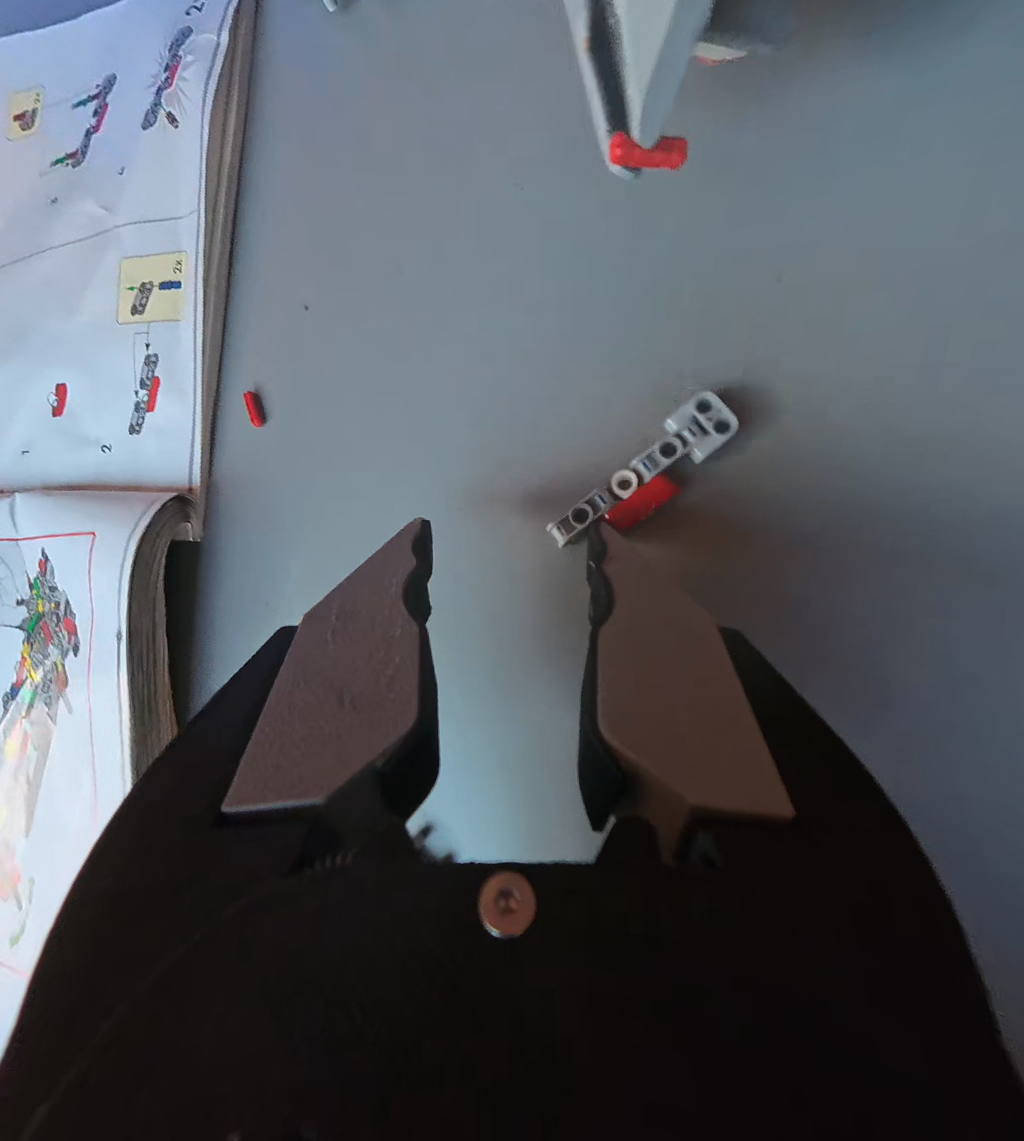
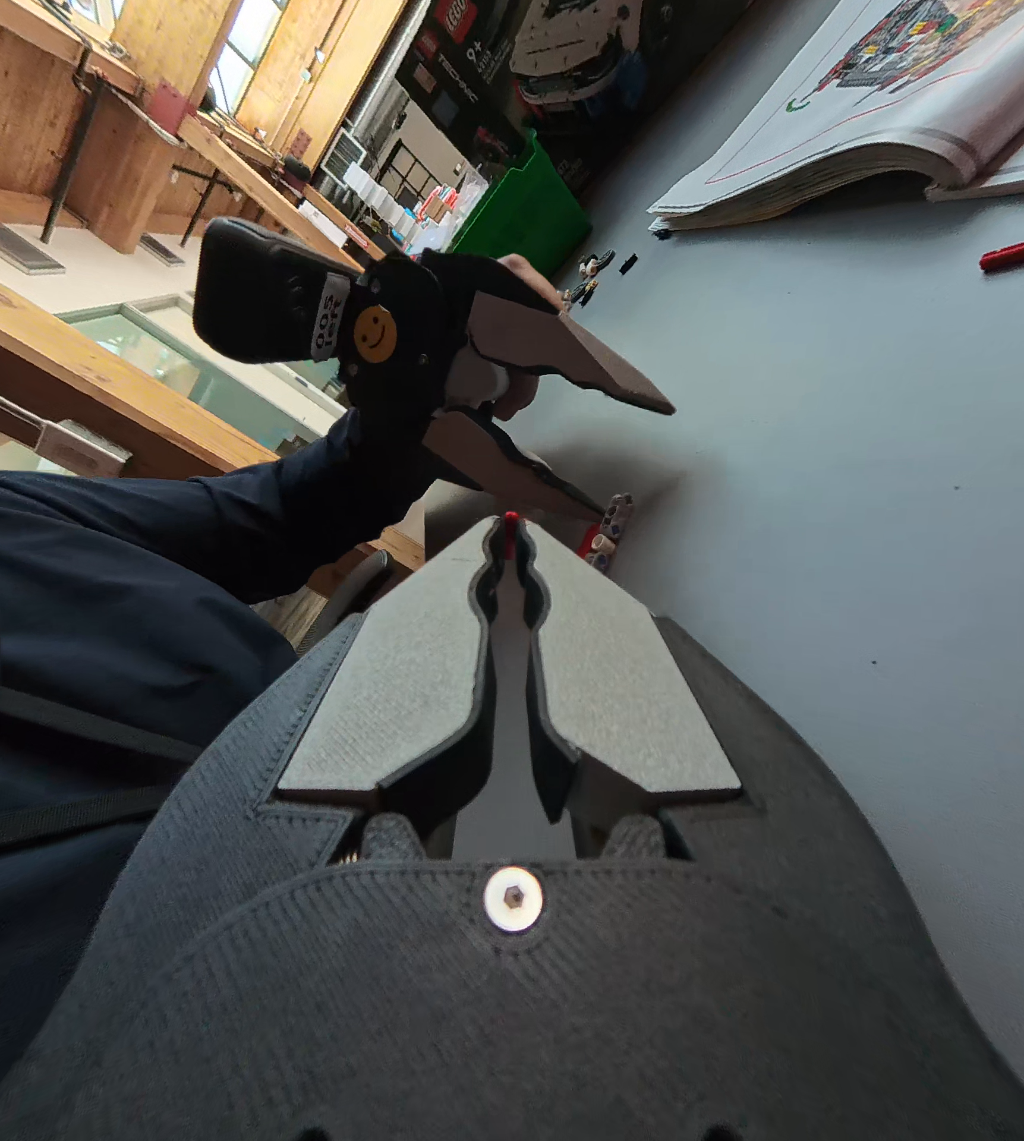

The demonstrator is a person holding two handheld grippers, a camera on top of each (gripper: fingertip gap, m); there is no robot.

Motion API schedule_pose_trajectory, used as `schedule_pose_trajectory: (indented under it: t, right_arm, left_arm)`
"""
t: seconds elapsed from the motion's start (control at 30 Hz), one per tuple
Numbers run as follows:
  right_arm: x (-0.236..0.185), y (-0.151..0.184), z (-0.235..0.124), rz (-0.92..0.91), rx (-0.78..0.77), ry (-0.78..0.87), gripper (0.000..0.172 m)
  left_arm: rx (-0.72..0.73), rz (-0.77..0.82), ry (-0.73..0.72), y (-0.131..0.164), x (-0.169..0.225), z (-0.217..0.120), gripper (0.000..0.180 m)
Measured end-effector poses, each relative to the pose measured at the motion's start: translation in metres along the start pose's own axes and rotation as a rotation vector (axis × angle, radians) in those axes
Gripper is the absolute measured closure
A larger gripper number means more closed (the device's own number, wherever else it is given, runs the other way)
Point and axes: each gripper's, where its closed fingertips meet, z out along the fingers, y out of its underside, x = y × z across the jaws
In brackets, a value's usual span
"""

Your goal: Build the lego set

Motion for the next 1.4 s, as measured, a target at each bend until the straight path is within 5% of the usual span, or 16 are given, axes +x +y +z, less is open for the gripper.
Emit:
schedule_pose_trajectory:
  t: [0.37,0.67,0.8,1.4]
  right_arm:
    - [0.005,0.003,-0.003,-0.013,0.013,0.059,0.172]
    - [-0.008,-0.029,-0.002,0.078,0.367,-0.008,0.172]
    - [-0.016,-0.037,-0.002,0.046,0.482,-0.007,0.172]
    - [-0.038,-0.037,0.001,-0.117,0.547,0.056,0.172]
  left_arm:
    - [0.038,0.003,0.039,-0.021,-0.015,0.017,0.137]
    - [0.273,-0.295,-0.094,-0.069,0.006,-0.020,0.154]
    - [0.437,-0.501,0.022,-0.093,0.019,-0.026,0.157]
    - [0.613,-0.638,0.104,-0.109,0.018,-0.054,0.179]
